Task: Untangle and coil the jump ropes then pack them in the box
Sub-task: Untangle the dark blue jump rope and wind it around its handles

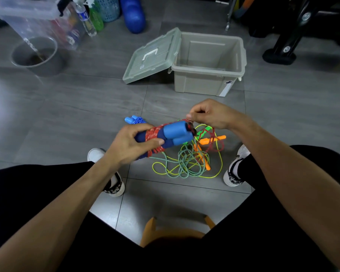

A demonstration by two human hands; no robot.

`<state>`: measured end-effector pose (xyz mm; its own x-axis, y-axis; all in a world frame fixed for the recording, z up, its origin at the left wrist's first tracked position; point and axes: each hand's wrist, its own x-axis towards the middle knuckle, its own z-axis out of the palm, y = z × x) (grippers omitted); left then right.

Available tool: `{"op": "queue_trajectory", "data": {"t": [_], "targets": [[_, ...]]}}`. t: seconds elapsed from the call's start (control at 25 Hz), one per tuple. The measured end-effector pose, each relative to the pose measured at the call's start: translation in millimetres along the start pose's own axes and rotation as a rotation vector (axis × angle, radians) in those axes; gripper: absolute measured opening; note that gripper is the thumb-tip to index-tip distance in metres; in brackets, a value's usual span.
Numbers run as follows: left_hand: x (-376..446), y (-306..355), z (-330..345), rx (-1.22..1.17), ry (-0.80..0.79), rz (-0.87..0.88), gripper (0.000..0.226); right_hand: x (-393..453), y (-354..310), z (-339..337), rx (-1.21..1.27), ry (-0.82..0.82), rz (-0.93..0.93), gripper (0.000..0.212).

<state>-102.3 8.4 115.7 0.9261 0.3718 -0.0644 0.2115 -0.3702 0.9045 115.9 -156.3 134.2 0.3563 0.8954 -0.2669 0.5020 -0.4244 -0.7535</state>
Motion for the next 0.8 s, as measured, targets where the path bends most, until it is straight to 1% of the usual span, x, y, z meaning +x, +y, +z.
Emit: {"op": "queue_trajectory", "data": {"t": [0.12, 0.24, 0.32, 0.36, 0.4, 0.44, 0.48, 0.52, 0.56, 0.64, 0.68, 0.76, 0.8], "targets": [[1.7, 2.3, -8.9, -0.261, 0.045, -0.057, 0.034, -3.0, 5.0, 12.6, 0.044, 0.034, 0.032, 0.025], [0.9, 15.3, -4.3, -0.501, 0.098, -0.138, 0.02, -2.9, 4.5, 32.8, 0.07, 0.029, 0.025, 0.022], [3.2, 21.3, -2.1, -0.646, 0.14, -0.239, 0.021, -1.1, 1.3, 39.6, 0.033, 0.029, 0.028, 0.022], [4.9, 24.2, -2.1, -0.673, 0.18, -0.29, 0.022, -0.4, -3.1, 42.4, -0.003, 0.016, 0.013, 0.022], [7.3, 23.5, -2.9, -0.64, 0.249, -0.326, 0.021, 0.2, -8.5, 46.3, -0.055, -0.009, -0.016, 0.022], [9.2, 22.0, -3.7, -0.534, 0.33, -0.348, 0.017, -0.6, -16.6, 50.8, -0.128, -0.048, -0.055, 0.022], [10.9, 19.9, -3.3, -0.37, 0.394, -0.351, 0.014, -2.1, -25.3, 55.3, -0.218, -0.093, -0.097, 0.023], [12.1, 16.5, -2.1, -0.168, 0.415, -0.334, 0.013, -5.3, -35.0, 58.2, -0.304, -0.132, -0.138, 0.022], [12.0, 14.7, -0.1, 0.048, 0.394, -0.314, 0.013, -9.2, -43.6, 58.9, -0.361, -0.154, -0.168, 0.021], [11.5, 10.5, 2.2, 0.48, 0.314, -0.307, 0.022, -14.4, -53.6, 49.0, -0.378, -0.153, -0.197, 0.022], [12.4, 8.4, 2.6, 0.622, 0.279, -0.29, 0.029, -14.9, -54.2, 40.3, -0.366, -0.131, -0.195, 0.023], [13.5, 5.3, 4.7, 0.721, 0.205, -0.183, 0.045, -12.7, -51.2, 23.5, -0.371, -0.061, -0.197, 0.024], [13.5, 1.7, 8.0, 0.749, 0.172, -0.083, 0.052, -11.4, -49.1, 18.6, -0.38, -0.028, -0.198, 0.023]]}}
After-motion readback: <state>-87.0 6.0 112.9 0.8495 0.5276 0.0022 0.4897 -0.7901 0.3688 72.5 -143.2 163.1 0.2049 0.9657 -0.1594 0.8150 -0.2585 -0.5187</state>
